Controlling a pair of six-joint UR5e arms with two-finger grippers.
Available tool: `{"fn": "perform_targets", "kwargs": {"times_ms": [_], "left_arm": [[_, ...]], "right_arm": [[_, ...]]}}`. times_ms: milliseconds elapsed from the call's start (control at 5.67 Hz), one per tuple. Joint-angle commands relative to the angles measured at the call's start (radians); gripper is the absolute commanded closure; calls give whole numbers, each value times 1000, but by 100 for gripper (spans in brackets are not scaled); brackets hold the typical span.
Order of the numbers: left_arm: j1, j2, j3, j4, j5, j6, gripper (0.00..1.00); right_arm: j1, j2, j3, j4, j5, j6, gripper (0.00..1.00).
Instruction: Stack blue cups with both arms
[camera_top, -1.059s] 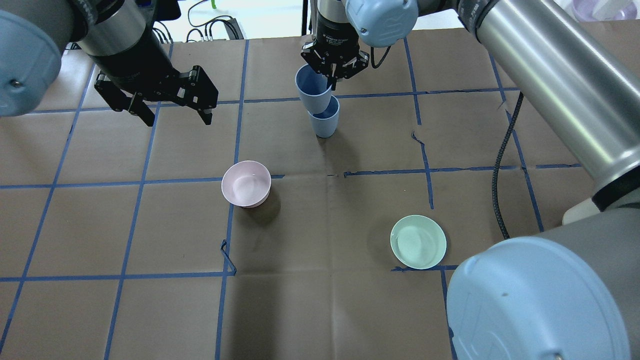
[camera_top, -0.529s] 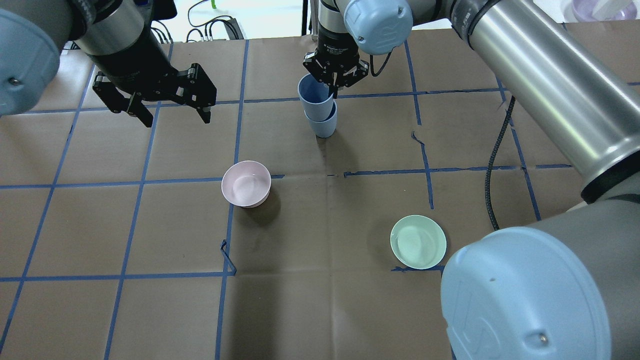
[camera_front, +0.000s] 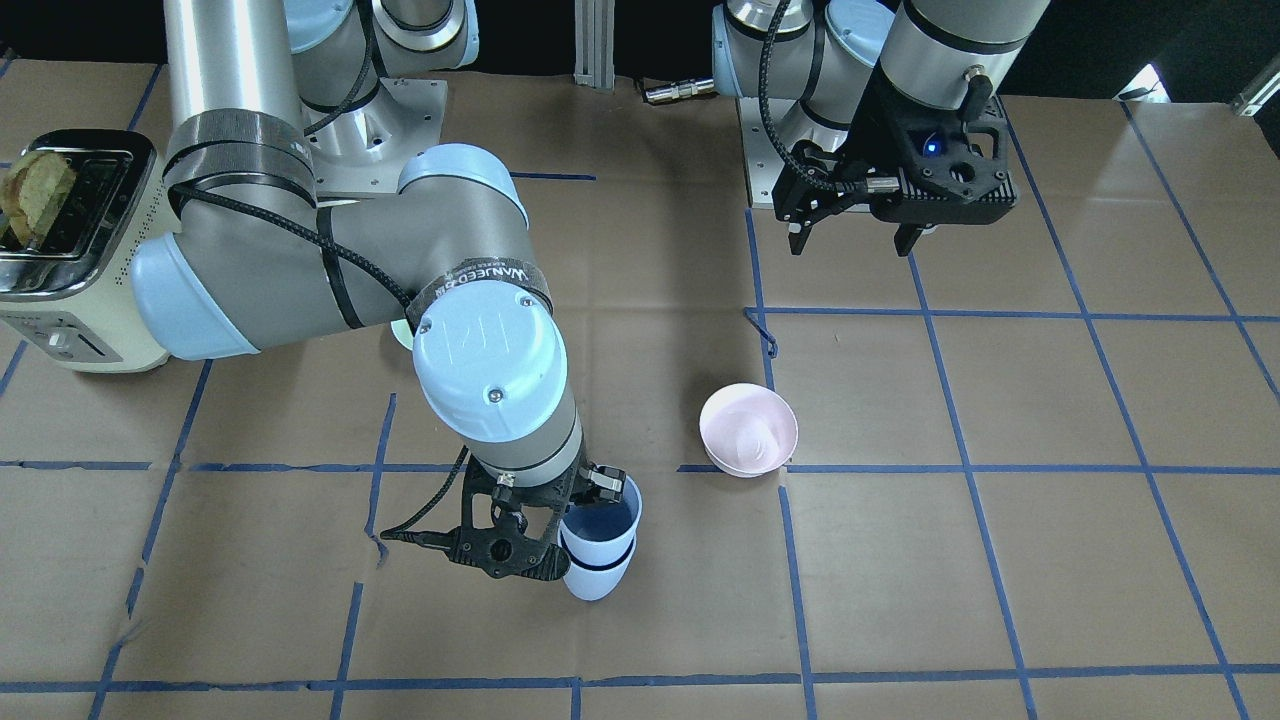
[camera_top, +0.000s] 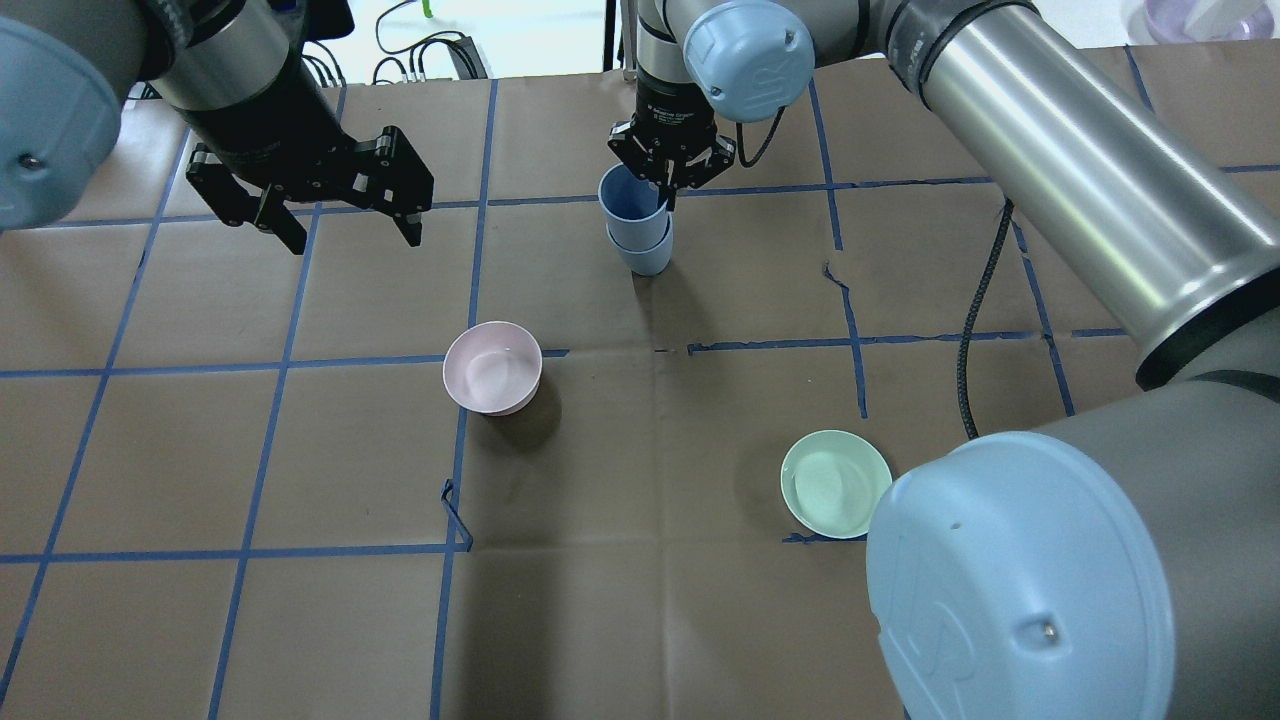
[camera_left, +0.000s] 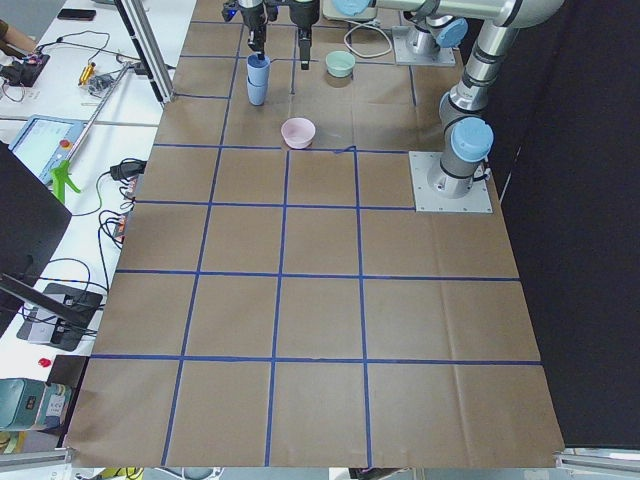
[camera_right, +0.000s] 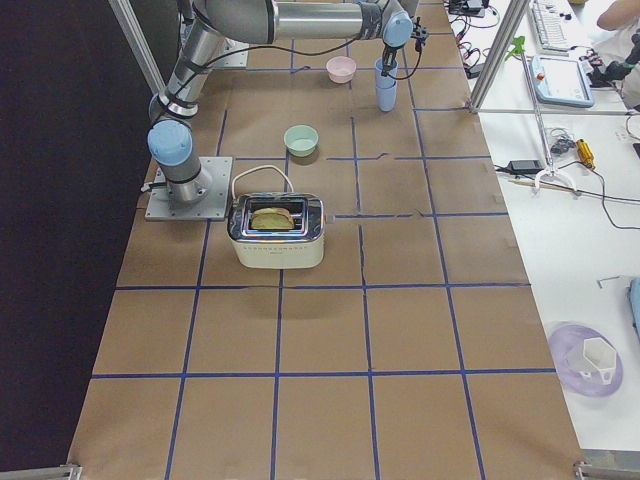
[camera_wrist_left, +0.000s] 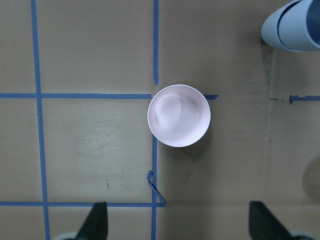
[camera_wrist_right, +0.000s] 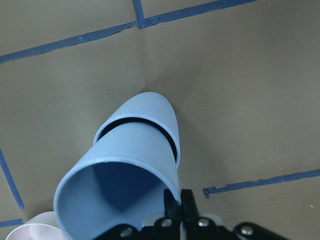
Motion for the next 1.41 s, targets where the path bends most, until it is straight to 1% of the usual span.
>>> {"fn": "perform_targets", "kwargs": {"times_ms": [0,176,529,706,882,1059,1235], "left_arm": [[0,0,0,0,0,0,1],[0,0,0,0,2,0,1],[0,0,0,0,2,0,1],[0,0,0,0,0,0,1],[0,-2,0,0,0,0,1],[0,-2,0,0,2,0,1],[0,-2,0,0,-2,0,1]], "right_arm": [[-1,12,1,0,-2,-33,34],[-7,12,-1,0,-8,-65,0],[-22,-1,-19,3,-8,-67,0],[-48,-31,-31,17,0,-67,0],[-80,-86,-33,76,0,-70,0],[-128,-162,-13,136,-6,-120,0],[-197,-244,13,212,-9,-256,0]]}}
